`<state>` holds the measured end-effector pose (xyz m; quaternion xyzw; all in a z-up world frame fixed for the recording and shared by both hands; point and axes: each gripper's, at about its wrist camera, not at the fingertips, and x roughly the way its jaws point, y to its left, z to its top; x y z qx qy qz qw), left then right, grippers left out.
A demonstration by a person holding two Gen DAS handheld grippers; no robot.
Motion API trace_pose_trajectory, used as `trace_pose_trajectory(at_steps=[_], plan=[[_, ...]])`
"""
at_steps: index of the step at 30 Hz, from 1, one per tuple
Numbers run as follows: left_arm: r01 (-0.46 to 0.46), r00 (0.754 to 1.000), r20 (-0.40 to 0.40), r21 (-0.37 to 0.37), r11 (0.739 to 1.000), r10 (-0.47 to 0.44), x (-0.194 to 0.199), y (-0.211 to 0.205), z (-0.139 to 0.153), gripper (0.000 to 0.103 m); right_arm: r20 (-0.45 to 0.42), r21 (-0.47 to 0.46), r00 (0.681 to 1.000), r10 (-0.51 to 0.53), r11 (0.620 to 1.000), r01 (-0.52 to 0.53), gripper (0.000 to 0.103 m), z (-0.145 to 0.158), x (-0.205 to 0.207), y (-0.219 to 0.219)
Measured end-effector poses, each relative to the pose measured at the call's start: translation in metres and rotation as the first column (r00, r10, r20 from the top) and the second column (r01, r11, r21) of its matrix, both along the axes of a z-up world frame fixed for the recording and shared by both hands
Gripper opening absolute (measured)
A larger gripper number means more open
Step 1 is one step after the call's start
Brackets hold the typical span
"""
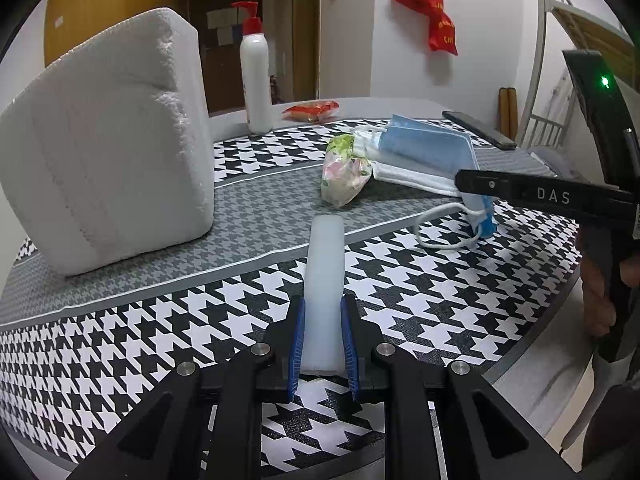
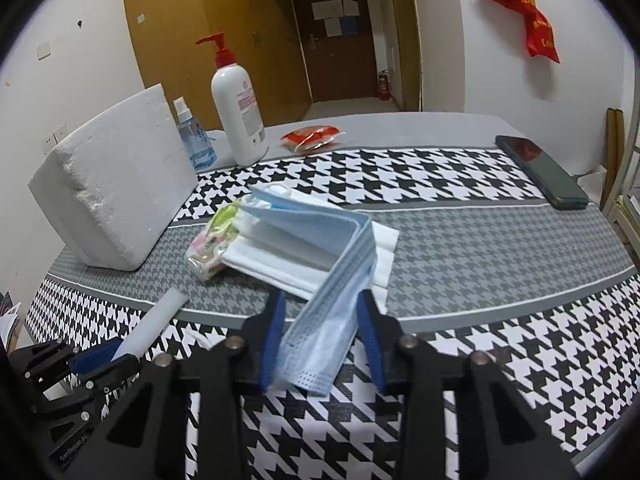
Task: Organize soft objects
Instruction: 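Close the right gripper on the edge of the blue face mask, then lift the white stick with the left gripper while the right gripper carries the blue mask toward the box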
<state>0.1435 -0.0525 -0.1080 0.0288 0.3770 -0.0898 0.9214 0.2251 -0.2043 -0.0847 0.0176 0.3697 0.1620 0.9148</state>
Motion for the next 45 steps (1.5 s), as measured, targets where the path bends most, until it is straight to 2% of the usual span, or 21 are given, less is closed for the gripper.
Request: trace_pose_trajectory(at_steps=[7,9,11,13,19,25,31,41,45], plan=[[0.002,1.000,-0.002,-0.005,1.000,-0.002,0.000,0.000,-0.001,0.020,-0.030,-0.016,0.998,-0.061,0.998,0.060,0.031,-0.008,0.000,-0.012],[0.002,1.000,-0.001,-0.003,1.000,-0.002,0.000,-0.001,-0.001,0.020,-0.039,-0.015,0.998,-0.057,0.998,0.057,0.024,-0.011,0.002,-0.013],[0.001,1.000,-0.001,-0.005,1.000,-0.001,0.000,0.000,0.000,0.020,-0.048,-0.009,0.997,-0.063,0.998,0.063,0.024,-0.012,0.005,-0.014],[0.001,1.000,-0.002,-0.004,1.000,-0.001,-0.001,-0.001,0.000,0.020,-0.055,-0.007,0.997,-0.055,0.998,0.055,0.016,-0.012,0.007,-0.014],[0.000,1.000,0.001,-0.012,1.000,0.000,0.000,0.000,0.000,0.020,-0.049,0.023,0.997,-0.052,0.998,0.054,0.010,-0.011,0.006,-0.017],[0.005,1.000,0.021,-0.014,1.000,-0.005,-0.005,0.001,0.002,0.020,0.001,0.095,1.000,-0.025,0.995,0.024,0.008,0.009,-0.008,-0.024],[0.005,0.999,0.045,-0.029,1.000,-0.004,-0.012,0.003,0.009,0.020,0.047,0.117,0.998,-0.033,0.993,0.027,0.008,0.025,-0.023,-0.030],[-0.006,0.998,0.063,-0.033,0.999,0.008,-0.019,0.008,0.016,0.020,0.027,0.104,0.999,-0.041,0.994,0.038,0.008,0.018,-0.041,-0.039],[-0.001,0.996,0.086,-0.032,0.999,0.003,-0.024,0.009,0.021,0.020,0.052,0.076,0.997,-0.049,0.996,0.045,0.008,0.022,-0.045,-0.038]])
